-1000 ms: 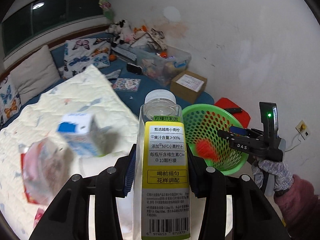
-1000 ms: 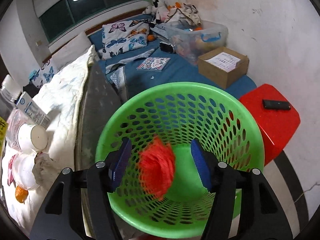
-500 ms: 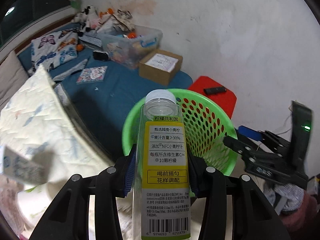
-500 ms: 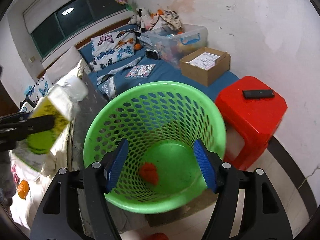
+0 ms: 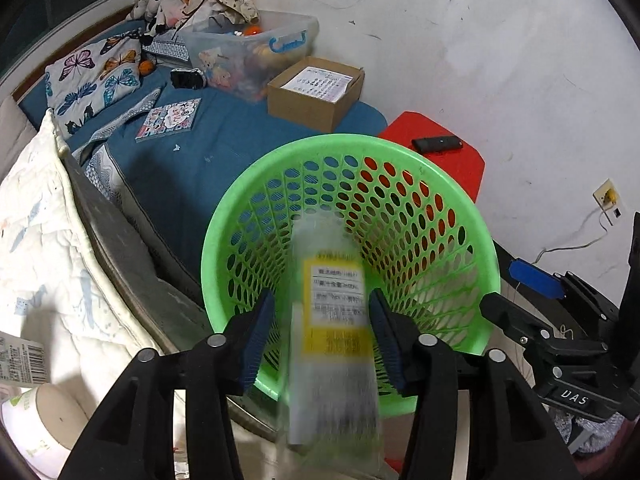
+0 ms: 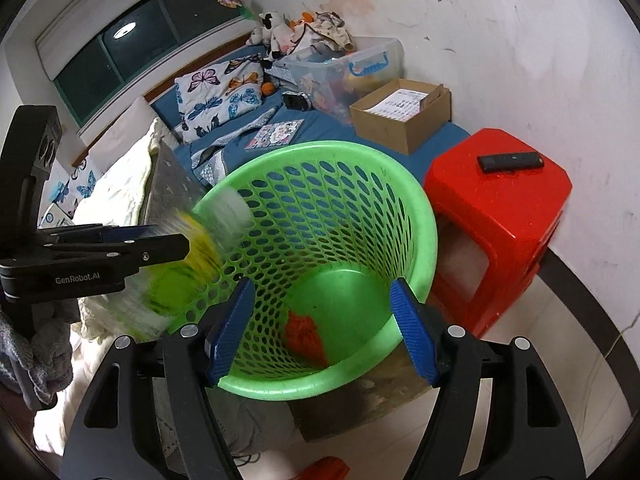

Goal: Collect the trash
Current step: 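Drop the net bag into the green basket with the right tool while the left tool drops the bottle in, then move the right tool back to the crumpled white tissue and grasp it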

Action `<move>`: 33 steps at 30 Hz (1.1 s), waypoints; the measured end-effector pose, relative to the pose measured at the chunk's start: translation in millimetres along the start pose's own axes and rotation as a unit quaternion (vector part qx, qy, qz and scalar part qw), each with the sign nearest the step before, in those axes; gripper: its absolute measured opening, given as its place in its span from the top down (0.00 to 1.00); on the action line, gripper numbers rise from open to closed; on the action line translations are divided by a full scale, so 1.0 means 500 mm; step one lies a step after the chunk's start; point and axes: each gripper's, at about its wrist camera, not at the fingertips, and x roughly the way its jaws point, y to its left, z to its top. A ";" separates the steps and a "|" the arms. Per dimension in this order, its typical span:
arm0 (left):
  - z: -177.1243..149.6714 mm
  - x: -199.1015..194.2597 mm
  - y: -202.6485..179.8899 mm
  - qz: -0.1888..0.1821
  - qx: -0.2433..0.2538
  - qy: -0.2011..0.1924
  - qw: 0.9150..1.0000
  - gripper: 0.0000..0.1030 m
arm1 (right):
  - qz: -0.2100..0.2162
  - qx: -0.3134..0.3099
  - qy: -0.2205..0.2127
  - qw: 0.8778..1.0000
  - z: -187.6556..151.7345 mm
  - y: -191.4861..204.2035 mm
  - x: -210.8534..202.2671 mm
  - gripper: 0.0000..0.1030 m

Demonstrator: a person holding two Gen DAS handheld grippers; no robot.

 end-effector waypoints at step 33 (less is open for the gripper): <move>-0.189 -0.306 0.129 0.046 -0.083 -0.130 0.987 0.40 | 0.072 -0.102 -0.012 0.992 -0.027 0.235 -0.071 0.24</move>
